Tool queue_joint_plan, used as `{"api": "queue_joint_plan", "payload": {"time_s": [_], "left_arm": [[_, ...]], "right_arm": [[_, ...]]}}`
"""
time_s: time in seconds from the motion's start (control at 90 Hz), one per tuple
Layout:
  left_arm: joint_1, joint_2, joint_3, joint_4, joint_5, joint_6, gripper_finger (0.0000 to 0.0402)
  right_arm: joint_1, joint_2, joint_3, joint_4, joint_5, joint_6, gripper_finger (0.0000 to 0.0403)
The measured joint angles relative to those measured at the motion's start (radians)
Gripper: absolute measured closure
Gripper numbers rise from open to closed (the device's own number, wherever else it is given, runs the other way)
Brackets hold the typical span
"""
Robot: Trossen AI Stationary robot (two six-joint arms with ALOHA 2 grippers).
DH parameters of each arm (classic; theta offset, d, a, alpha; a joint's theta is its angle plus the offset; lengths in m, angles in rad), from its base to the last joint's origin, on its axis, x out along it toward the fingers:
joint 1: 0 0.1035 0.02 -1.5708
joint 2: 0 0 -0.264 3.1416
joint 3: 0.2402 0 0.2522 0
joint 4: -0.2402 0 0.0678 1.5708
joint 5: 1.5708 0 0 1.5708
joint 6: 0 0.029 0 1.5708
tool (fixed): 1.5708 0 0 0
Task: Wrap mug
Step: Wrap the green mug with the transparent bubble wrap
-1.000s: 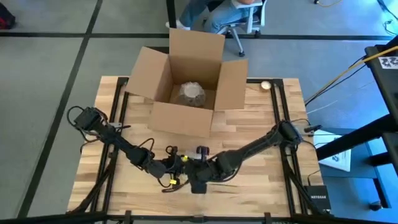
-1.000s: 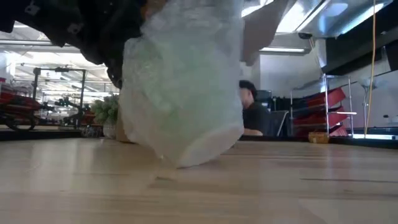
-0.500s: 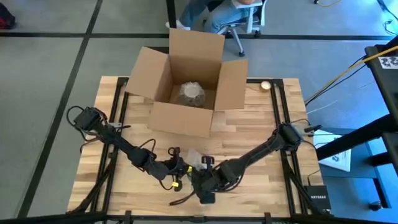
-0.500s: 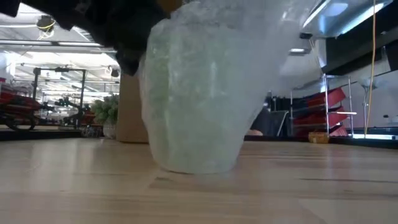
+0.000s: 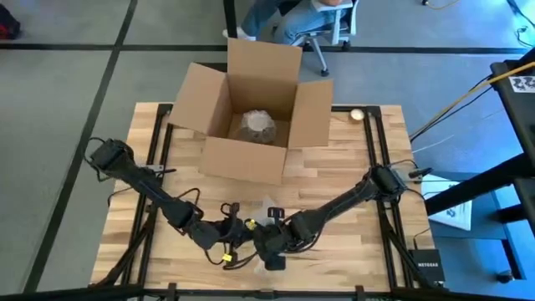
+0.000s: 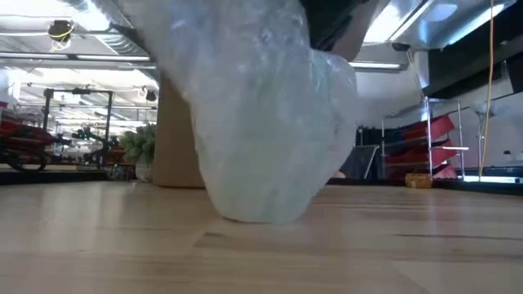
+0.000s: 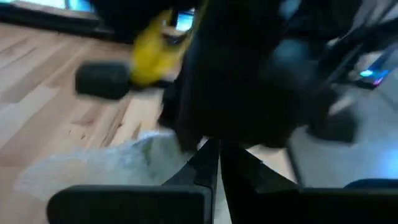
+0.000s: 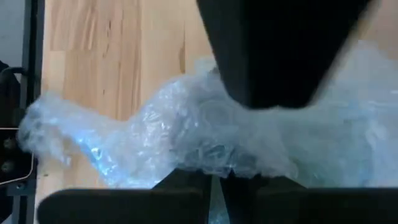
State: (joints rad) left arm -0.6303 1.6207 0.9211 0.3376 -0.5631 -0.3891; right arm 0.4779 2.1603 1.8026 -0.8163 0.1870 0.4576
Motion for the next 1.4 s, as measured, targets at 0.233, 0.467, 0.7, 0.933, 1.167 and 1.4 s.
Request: {"api": "queue_joint_plan", "payload": {"time_s": [0.233, 0.467, 0.7, 0.933, 1.167, 1.4], "left_arm": [[0.043, 0.094, 0.001, -0.034, 0.076, -0.103, 0.0402], [0.061, 0.149, 0.001, -0.042, 0.088, -0.132, 0.0402], [0.048, 0.021, 0.001, -0.107, 0.071, -0.105, 0.0401], [0.057, -0.098, 0.001, -0.439, -0.139, -0.103, 0.0402], [0.195, -0.009, -0.04, -0.43, -0.079, -0.021, 0.0402], [0.256, 0.113, -0.049, -0.253, 0.039, 0.006, 0.0402]], "right_arm": [[-0.005, 0.011, -0.007, -0.015, 0.004, -0.024, 0.0389], [-0.015, 0.01, -0.006, -0.013, 0.004, -0.04, 0.0389], [-0.023, 0.006, -0.002, -0.004, 0.087, -0.034, 0.0389], [-0.021, 0.011, -0.001, -0.036, 0.149, 0.042, 0.0389], [-0.014, 0.044, 0.0, -0.049, 0.222, 0.113, 0.0389], [-0.012, 0.041, 0.0, -0.06, 0.29, 0.098, 0.0389]]}}
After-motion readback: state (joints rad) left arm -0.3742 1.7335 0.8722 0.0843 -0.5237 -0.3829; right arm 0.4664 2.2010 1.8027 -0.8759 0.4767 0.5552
